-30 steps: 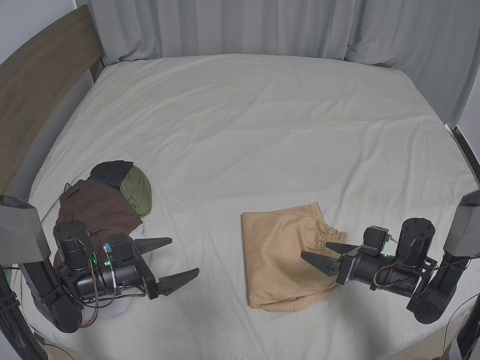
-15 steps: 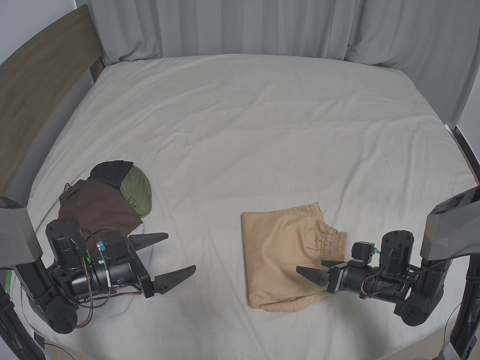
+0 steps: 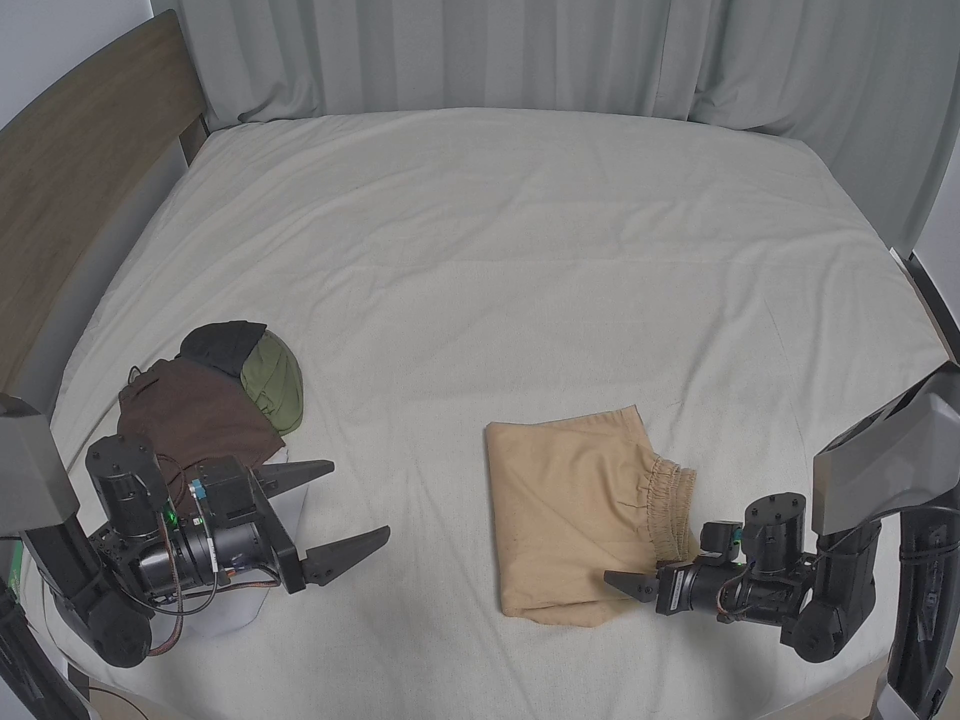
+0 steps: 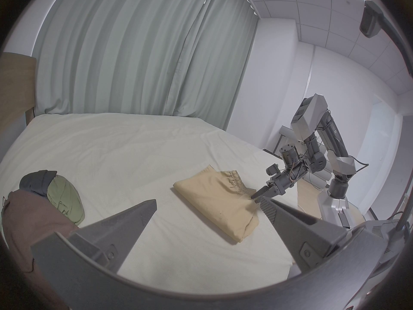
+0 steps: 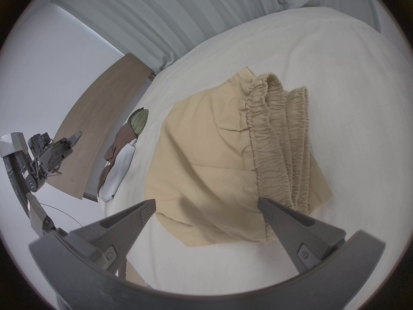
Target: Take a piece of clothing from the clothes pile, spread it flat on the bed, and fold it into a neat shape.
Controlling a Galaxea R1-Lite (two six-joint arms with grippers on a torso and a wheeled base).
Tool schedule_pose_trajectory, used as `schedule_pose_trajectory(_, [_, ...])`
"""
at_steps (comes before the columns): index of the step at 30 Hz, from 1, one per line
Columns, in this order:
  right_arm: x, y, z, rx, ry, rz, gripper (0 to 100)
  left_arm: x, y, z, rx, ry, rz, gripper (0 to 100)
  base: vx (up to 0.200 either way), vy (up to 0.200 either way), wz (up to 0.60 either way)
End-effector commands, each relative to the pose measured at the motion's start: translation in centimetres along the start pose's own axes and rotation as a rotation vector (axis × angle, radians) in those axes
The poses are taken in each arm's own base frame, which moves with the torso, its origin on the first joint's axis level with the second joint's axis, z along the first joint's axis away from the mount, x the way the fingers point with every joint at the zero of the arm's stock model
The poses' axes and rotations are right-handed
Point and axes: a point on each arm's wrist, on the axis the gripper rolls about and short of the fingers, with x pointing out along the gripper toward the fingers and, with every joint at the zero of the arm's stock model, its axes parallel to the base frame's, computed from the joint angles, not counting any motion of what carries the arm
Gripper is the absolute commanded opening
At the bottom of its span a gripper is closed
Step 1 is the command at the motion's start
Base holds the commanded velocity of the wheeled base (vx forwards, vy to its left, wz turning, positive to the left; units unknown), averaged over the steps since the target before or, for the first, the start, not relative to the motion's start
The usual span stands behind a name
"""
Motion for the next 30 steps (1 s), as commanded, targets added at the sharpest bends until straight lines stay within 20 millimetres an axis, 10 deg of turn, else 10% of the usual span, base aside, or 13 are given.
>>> schedule_pose_trajectory(1, [0.3, -0.4, -0.4, 0.008, 0.019, -0.013, 100, 0.0, 0.0, 0.0, 0.001, -0.001, 0.0, 100, 0.0, 0.0, 0.0])
schedule_pose_trajectory(14, [2.3, -0.1, 4.6, 0.045, -0.217, 0.031, 100, 0.0, 0.0, 0.0, 0.001, -0.001, -0.002, 100, 0.0, 0.0, 0.0])
schedule_pose_trajectory(30, [3.9, -1.8, 4.7, 0.083, -0.252, -0.057, 100, 0.1, 0.0, 0.1, 0.004, -0.002, -0.002, 100, 0.0, 0.0, 0.0])
